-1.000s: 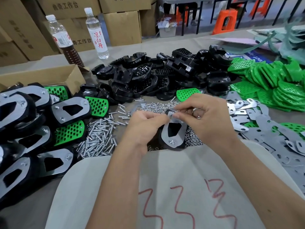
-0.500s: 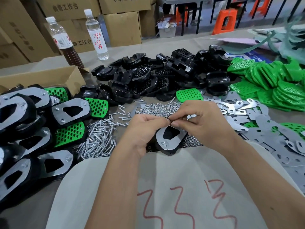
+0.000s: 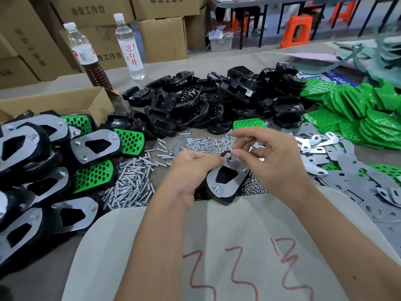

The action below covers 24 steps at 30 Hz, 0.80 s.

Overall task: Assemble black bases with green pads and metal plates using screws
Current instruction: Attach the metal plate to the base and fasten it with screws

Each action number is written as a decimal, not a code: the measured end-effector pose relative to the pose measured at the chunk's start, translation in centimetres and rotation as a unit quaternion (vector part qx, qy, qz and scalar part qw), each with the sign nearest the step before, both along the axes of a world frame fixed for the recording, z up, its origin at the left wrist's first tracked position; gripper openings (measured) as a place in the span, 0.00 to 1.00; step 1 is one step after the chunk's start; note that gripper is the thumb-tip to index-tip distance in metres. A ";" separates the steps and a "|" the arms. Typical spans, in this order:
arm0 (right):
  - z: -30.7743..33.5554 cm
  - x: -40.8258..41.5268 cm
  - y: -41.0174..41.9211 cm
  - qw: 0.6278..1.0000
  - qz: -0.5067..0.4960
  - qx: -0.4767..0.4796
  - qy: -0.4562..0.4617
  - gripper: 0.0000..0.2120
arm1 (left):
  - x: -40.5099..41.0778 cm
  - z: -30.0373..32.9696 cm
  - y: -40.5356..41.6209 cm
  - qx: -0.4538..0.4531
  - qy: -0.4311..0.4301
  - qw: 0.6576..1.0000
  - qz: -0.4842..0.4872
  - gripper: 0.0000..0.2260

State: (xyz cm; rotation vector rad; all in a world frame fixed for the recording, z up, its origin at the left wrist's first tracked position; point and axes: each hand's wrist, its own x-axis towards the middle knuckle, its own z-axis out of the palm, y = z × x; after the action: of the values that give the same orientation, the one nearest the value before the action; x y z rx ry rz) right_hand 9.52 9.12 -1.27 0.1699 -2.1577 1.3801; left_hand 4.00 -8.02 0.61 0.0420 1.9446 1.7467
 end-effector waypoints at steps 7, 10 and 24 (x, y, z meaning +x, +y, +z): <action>0.1 0.0 -0.1 0.997 0.006 0.076 0.005 0.07 | 0.1 0.1 0.0 0.009 -0.003 1.000 -0.005 0.02; 0.1 -0.1 0.0 0.995 0.005 0.103 -0.003 0.05 | 0.1 0.1 0.0 0.012 -0.004 1.000 -0.003 0.03; 0.2 -0.2 0.1 0.992 0.014 0.123 -0.006 0.04 | 0.0 0.1 -0.4 0.015 -0.001 1.000 -0.013 0.12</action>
State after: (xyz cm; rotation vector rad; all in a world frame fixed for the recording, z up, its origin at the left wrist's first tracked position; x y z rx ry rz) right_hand 9.35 9.25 -1.10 0.2861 -2.3399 1.1278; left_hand 3.99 -8.38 0.74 0.0755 1.9080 1.7584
